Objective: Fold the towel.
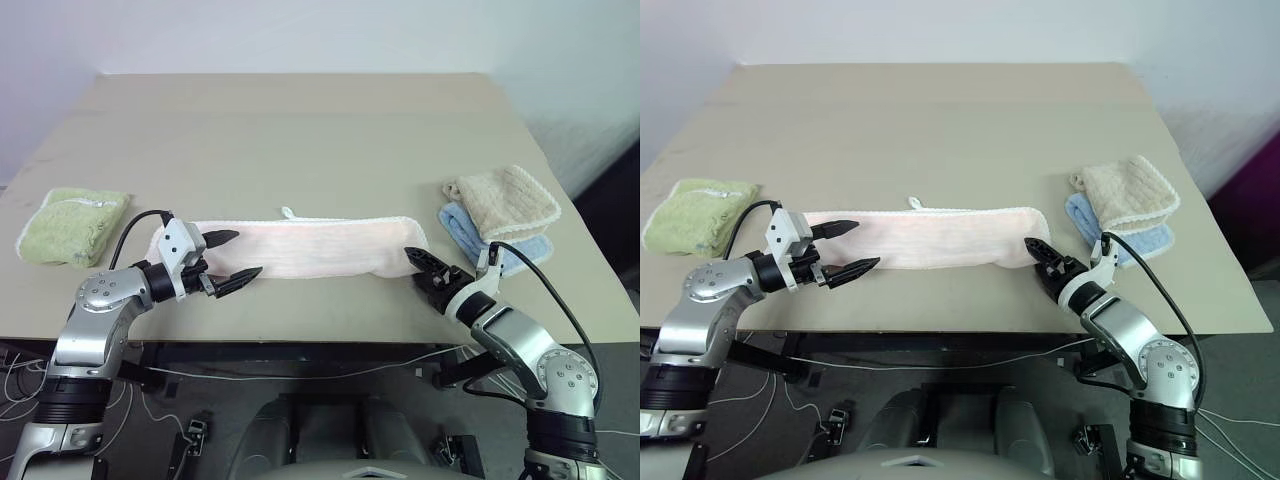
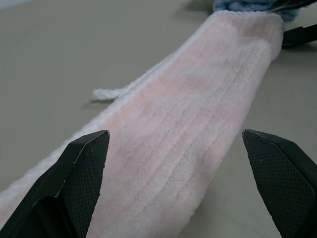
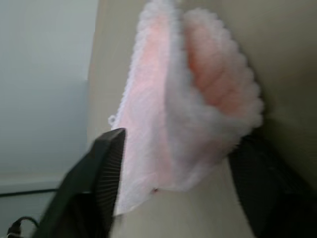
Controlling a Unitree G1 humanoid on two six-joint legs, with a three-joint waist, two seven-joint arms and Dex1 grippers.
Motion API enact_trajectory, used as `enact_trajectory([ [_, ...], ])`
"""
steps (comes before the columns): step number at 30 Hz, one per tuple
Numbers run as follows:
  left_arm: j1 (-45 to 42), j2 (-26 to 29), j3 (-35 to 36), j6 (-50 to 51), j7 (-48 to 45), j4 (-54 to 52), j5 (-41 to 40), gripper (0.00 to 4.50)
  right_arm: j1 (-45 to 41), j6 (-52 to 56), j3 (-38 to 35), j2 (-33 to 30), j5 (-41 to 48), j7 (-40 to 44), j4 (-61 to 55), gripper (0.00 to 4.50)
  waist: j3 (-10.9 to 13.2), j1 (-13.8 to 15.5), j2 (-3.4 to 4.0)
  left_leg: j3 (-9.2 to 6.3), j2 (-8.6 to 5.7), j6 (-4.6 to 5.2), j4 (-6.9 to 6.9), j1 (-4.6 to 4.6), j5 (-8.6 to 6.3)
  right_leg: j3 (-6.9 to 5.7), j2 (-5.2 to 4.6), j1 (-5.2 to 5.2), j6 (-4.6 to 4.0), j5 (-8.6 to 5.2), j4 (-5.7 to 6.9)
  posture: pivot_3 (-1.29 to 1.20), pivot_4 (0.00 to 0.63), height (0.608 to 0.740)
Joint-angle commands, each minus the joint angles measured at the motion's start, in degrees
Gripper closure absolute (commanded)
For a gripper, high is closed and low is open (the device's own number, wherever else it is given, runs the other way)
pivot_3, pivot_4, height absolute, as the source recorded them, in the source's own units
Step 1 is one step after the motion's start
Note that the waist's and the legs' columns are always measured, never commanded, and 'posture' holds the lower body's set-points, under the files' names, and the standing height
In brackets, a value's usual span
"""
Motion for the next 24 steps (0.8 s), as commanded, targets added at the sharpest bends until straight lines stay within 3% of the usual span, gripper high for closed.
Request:
enact_trajectory([
  [1,-0.01,0.12,1.35,0.05,0.24,-2.42,-1.11,0.0,0.18,-1.54,-1.74,0.21,-1.02,-1.15,0.21,2.59,0.0,0.01,0.01,0.0,0.0,0.0,0.0,0.0,0.0,0.0,0.0,0.0,0.0,0.0,0.0,0.0,0.15,0.74],
  [6,-0.3,-0.57,0.62,-0.09,0.37,-2.1,-0.81,0.0,0.18,-2.34,-2.73,0.08,-0.35,-2.34,-1.12,4.38,-0.05,0.12,-0.08,0.0,0.0,0.0,0.01,0.0,0.0,0.0,-0.02,0.03,0.0,0.0,-0.03,0.0,0.15,0.74],
  [7,-0.27,-0.71,0.54,-0.21,0.34,-1.97,-0.71,0.0,0.33,-2.61,-3.16,-0.08,-0.34,-2.43,-1.29,4.47,-0.05,0.15,-0.09,-0.01,0.0,0.0,0.01,0.0,0.0,0.0,-0.02,0.04,0.0,0.0,-0.04,0.0,0.15,0.74],
  [19,-0.59,-1.99,-0.04,-0.75,0.27,-0.81,-0.02,0.0,1.99,-3.68,-10.9,-8.39,-0.35,0.61,-2.57,4.47,0.0,0.23,0.01,-0.01,-0.05,0.01,0.0,-0.05,-0.01,-0.01,-0.05,0.01,0.0,0.0,-0.07,0.0,0.15,0.74],
  [24,-0.87,-2.93,-0.8,-1.15,0.44,-0.31,0.6,0.0,0.6,0.58,-6.27,-13.68,-4.65,4.98,-7.8,4.47,0.01,0.2,0.07,0.01,-0.03,0.02,-0.01,-0.05,-0.01,0.0,-0.03,0.0,0.01,0.0,-0.07,0.0,0.15,0.74],
])
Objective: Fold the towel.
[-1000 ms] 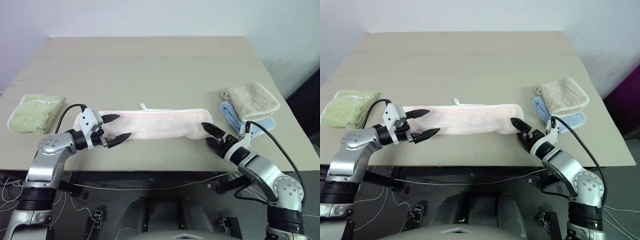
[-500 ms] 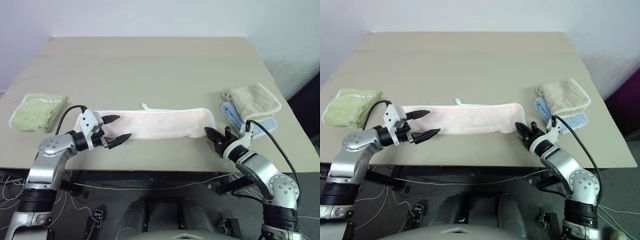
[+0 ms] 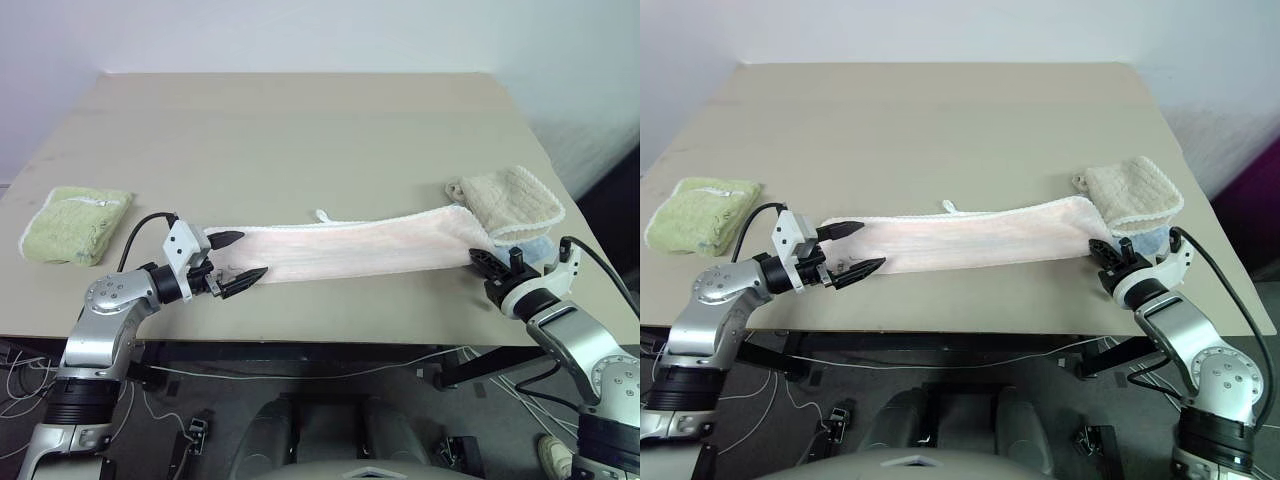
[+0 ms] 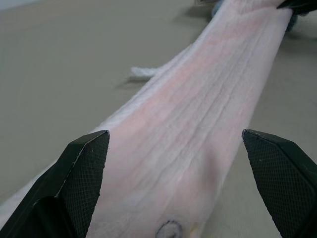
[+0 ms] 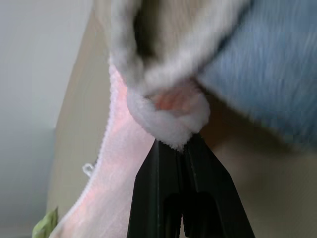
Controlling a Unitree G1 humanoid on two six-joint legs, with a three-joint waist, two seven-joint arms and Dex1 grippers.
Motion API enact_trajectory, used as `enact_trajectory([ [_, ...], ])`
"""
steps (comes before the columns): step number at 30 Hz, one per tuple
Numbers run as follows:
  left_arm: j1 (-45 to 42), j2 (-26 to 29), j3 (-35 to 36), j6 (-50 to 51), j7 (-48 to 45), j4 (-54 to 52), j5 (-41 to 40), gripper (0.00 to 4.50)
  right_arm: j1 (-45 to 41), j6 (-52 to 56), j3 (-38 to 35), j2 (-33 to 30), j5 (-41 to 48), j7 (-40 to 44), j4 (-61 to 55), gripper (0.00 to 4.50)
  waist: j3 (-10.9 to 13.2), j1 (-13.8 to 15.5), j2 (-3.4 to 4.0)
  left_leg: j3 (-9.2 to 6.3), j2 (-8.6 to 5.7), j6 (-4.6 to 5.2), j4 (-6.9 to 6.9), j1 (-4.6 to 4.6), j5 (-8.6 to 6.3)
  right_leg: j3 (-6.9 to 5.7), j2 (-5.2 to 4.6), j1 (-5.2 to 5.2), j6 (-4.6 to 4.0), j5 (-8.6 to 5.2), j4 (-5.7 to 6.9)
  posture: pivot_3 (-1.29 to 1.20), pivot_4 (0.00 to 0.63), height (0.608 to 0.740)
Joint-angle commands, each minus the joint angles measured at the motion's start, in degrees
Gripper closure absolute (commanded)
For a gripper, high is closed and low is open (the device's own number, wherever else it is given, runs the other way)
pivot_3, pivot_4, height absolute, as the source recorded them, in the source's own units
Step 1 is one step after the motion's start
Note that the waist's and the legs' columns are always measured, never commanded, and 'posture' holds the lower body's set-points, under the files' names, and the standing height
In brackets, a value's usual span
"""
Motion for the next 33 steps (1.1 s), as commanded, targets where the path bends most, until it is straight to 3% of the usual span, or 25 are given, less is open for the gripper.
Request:
enact_trajectory([
  [1,-0.92,-0.45,-0.55,-1.03,0.27,-0.44,0.53,0.0,-1.9,3.41,3.66,-4.25,-4.54,4.42,-6.93,4.47,0.0,-0.04,0.0,0.01,0.0,0.0,0.0,0.0,0.0,0.0,0.0,-0.01,0.0,0.0,0.0,0.0,0.15,0.74],
  [8,-0.83,-0.73,-0.83,-1.0,0.84,-0.92,0.49,0.0,-11.12,9.74,14.9,-10.59,-12.77,12.26,-14.44,4.47,0.01,-0.02,-0.01,-0.03,0.03,0.0,0.0,-0.04,0.0,-0.03,0.03,-0.05,0.0,0.0,-0.02,0.0,0.15,0.74],
  [14,-1.11,-1.69,-1.7,-0.92,1.5,-1.33,0.63,0.0,-22.9,14.48,25.46,-6.37,-18.43,17.92,-9.93,4.47,0.01,0.07,-0.02,-0.07,0.03,0.0,-0.01,-0.07,0.0,-0.05,0.02,-0.07,0.02,0.01,-0.09,0.0,0.15,0.74],
  [20,-0.73,-2.36,-1.96,-0.88,2.34,-2.26,0.76,0.0,-26.98,15.08,34.3,0.03,-29.97,25.23,-1.91,4.47,0.01,0.04,-0.03,-0.1,0.01,0.0,0.0,-0.13,0.0,-0.06,-0.01,-0.1,0.02,0.02,-0.12,0.0,0.15,0.74],
  [33,2.41,-1.91,-0.78,-0.1,4.1,-5.32,0.17,0.0,-26.72,16.29,34.17,5.58,-40.38,33.7,1.66,4.47,0.02,-0.02,-0.03,-0.09,0.01,-0.01,-0.04,-0.14,0.0,-0.07,-0.01,-0.16,0.02,0.02,-0.11,0.0,0.15,0.74],
])
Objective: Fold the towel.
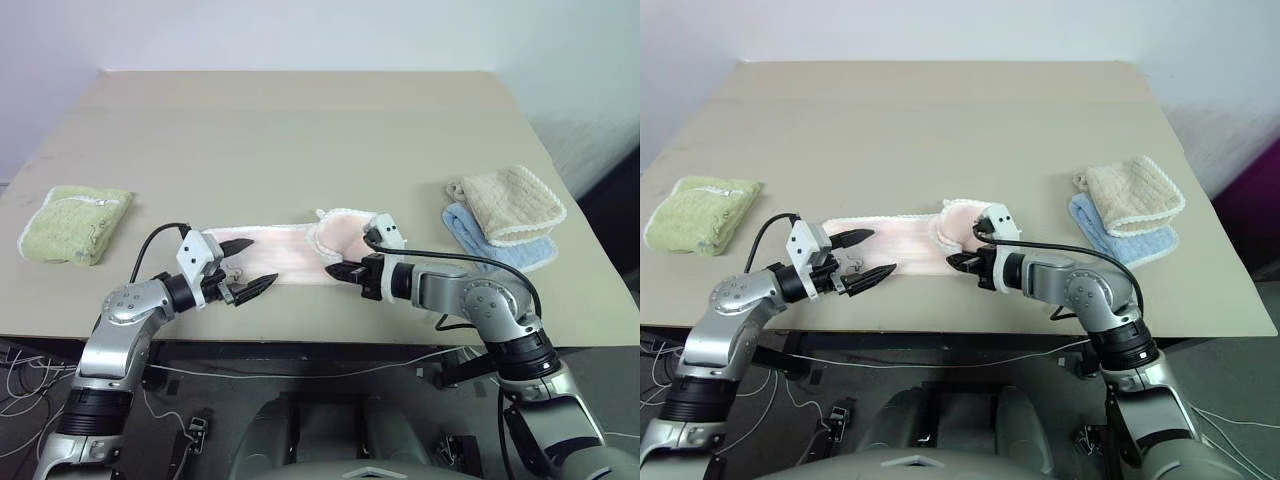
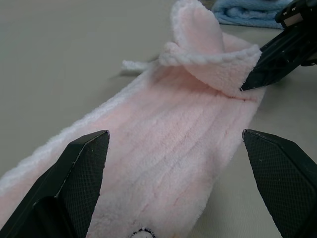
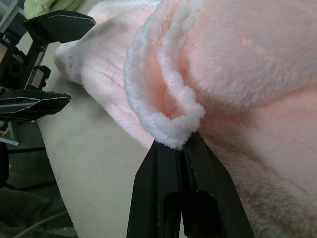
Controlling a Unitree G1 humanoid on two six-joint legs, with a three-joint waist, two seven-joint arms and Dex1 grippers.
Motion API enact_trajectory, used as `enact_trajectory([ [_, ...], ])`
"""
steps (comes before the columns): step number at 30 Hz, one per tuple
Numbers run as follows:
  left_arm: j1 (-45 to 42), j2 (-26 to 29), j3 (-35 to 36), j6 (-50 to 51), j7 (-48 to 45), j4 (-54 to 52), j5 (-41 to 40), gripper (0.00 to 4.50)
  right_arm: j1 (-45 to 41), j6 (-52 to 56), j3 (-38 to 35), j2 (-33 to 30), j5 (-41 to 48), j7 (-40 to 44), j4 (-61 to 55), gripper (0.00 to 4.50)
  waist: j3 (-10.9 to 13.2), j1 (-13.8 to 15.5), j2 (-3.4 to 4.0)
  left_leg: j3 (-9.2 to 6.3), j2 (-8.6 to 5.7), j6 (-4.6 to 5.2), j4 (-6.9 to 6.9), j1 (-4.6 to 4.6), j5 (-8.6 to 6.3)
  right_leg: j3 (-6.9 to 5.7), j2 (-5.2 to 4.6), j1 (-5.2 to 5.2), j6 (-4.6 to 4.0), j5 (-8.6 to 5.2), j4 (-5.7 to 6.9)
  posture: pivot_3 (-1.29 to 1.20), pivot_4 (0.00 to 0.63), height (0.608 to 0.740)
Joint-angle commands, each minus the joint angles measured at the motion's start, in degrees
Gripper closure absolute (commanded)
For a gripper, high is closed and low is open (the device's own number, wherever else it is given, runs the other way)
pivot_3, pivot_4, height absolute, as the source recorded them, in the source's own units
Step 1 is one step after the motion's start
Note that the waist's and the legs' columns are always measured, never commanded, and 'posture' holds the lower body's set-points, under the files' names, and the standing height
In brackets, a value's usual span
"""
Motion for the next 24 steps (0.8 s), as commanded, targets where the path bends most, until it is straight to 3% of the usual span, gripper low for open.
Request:
enact_trajectory([
  [1,-0.3,0.55,1.2,-0.13,0.25,-2.58,-0.7,0.0,-0.81,0.56,-2.31,1.37,-0.53,2.21,-1.43,4.27,0.0,-0.02,0.0,0.0,0.0,0.0,0.0,0.0,0.0,0.0,0.0,0.0,0.0,0.0,0.0,0.0,0.15,0.74],
  [4,-0.35,0.54,1.08,-0.07,0.2,-2.5,-0.73,0.0,-0.74,1.55,-3.65,2.21,-0.05,3.12,-2.1,3.54,0.0,-0.01,0.0,0.0,0.0,0.0,0.0,0.0,0.0,0.0,0.0,0.0,0.0,0.0,0.0,0.0,0.15,0.74],
  [12,1.17,0.56,1.76,0.58,0.6,-3.41,-1.31,0.0,-0.09,0.4,-9.8,-1.27,-1.32,5.14,-9.79,0.78,0.0,0.06,0.01,0.0,0.0,0.0,-0.02,0.0,0.0,0.01,-0.01,-0.01,0.0,0.0,-0.01,0.0,0.15,0.74],
  [16,2.36,-0.54,3.64,2.09,2.32,-4.04,-3.48,0.0,-0.93,-7.0,-10.21,-4.42,-8.05,8.59,-9.41,0.78,0.0,0.02,0.01,0.0,-0.01,-0.01,-0.02,0.0,0.0,0.0,-0.03,0.0,0.0,0.0,-0.02,0.0,0.15,0.74],
  [17,2.59,-0.99,4.11,2.64,2.9,-4.19,-4.25,0.0,-1.33,-9.02,-9.52,-4.53,-10.14,9.37,-7.84,0.97,0.01,-0.02,0.01,-0.01,-0.01,-0.01,-0.03,0.0,0.0,0.0,-0.02,-0.01,0.0,0.0,-0.02,0.0,0.15,0.74],
  [20,3.31,-3.31,5.63,5.13,5.63,-5.13,-6.98,0.0,-2.84,-16.95,-5.77,-2.79,-17.57,13.21,0.51,1.74,0.0,-0.23,0.01,0.0,0.0,-0.01,-0.04,0.01,0.0,0.0,0.0,0.0,0.0,0.0,-0.02,0.0,0.15,0.74],
  [24,4.7,-4.37,6.61,6.77,7.34,-6.31,-8.0,0.0,-4.63,-26.69,-1.3,-0.42,-25.73,18.88,9.55,3.17,0.01,-0.24,0.01,0.02,0.0,-0.01,-0.05,0.02,0.0,0.0,0.02,-0.03,0.0,0.0,0.0,0.0,0.15,0.74],
])
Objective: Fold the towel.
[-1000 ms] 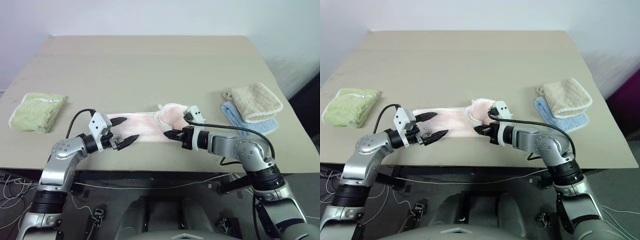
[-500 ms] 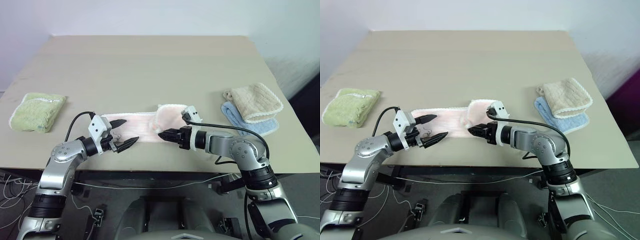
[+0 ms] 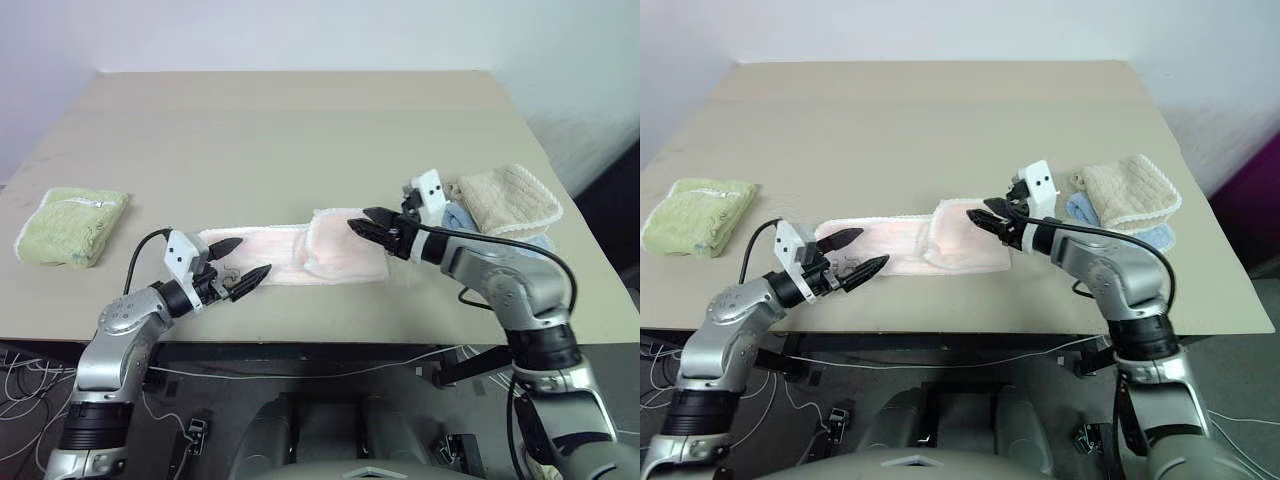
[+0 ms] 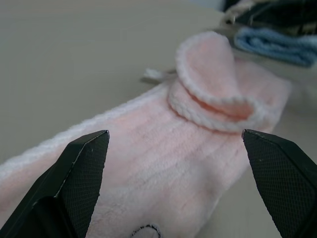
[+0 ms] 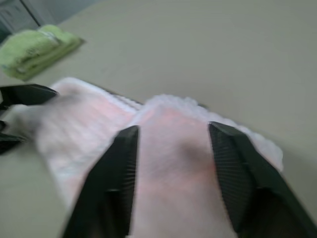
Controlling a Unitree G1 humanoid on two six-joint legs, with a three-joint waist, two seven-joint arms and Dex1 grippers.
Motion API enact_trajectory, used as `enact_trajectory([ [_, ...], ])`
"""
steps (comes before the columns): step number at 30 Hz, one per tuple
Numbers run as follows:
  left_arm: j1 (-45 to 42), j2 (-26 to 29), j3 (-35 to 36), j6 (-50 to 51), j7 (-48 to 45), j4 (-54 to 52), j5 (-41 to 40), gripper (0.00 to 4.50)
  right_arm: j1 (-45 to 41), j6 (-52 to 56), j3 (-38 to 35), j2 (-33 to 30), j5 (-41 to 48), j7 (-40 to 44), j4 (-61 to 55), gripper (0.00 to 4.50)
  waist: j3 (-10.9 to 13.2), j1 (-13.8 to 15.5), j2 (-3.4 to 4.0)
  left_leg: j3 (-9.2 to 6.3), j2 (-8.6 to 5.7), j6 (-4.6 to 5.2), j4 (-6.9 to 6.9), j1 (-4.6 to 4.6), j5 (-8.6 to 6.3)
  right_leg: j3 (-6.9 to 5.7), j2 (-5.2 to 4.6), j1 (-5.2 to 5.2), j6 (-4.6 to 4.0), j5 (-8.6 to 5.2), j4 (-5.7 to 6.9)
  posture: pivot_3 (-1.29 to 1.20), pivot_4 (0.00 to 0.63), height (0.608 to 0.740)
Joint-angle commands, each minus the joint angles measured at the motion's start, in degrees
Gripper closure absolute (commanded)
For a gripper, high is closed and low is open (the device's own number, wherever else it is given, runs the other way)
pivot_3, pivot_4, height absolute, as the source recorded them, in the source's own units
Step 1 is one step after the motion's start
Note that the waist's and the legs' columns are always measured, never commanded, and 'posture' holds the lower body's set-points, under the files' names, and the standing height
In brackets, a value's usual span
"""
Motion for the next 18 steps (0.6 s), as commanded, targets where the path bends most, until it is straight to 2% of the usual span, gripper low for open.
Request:
enact_trajectory([
  [1,1.29,0.14,2.02,0.76,1.13,-3.17,-1.57,0.0,-2.16,-8.04,2.61,1.8,-5.85,4.86,5.37,3.56,0.0,0.02,0.0,0.02,0.0,0.0,0.0,0.0,0.0,0.01,0.0,-0.01,0.0,0.0,0.0,0.0,0.15,0.74],
  [3,2.66,0.24,2.37,1.15,1.77,-4.46,-1.8,0.0,-3.26,-12.58,4.03,3.25,-9.56,6.28,10.28,4.27,0.0,0.02,0.0,0.02,-0.01,0.0,0.01,0.0,0.0,0.0,0.0,0.0,0.0,0.0,0.0,0.0,0.15,0.74],
  [4,3.53,0.18,2.63,1.44,2.21,-5.31,-2.01,0.0,-3.8,-14.68,4.65,4.27,-11.21,6.76,13.09,4.46,0.0,0.02,0.0,0.02,-0.01,0.0,0.01,0.0,0.0,0.0,0.0,0.0,0.0,0.0,0.0,0.0,0.15,0.74],
  [10,9.12,-0.93,4.07,3.13,4.91,-10.15,-3.3,0.0,-2.84,-24.8,9.7,7.5,-20.54,10.59,22.09,4.46,0.0,0.03,0.01,0.01,-0.01,-0.02,0.0,0.0,0.0,0.01,-0.02,-0.01,0.0,0.0,-0.01,0.0,0.15,0.74],
  [15,13.77,-2.43,6.21,4.96,8.3,-14.12,-5.66,0.0,-0.74,-29.48,10.57,7.54,-24.64,12.37,21.48,4.46,-0.02,0.03,0.0,-0.01,-0.01,-0.03,-0.04,0.05,-0.01,0.01,-0.02,0.03,-0.01,0.0,-0.02,0.0,0.15,0.74],
  [18,14.73,-4.64,8.89,7.28,12.78,-16.24,-9.16,0.0,-1.04,-30.77,8.3,7.24,-24.02,13.22,18.0,4.46,-0.02,0.05,0.0,-0.02,-0.01,-0.03,-0.04,0.07,-0.01,0.01,-0.02,0.05,-0.01,0.0,-0.01,0.0,0.15,0.74],
])
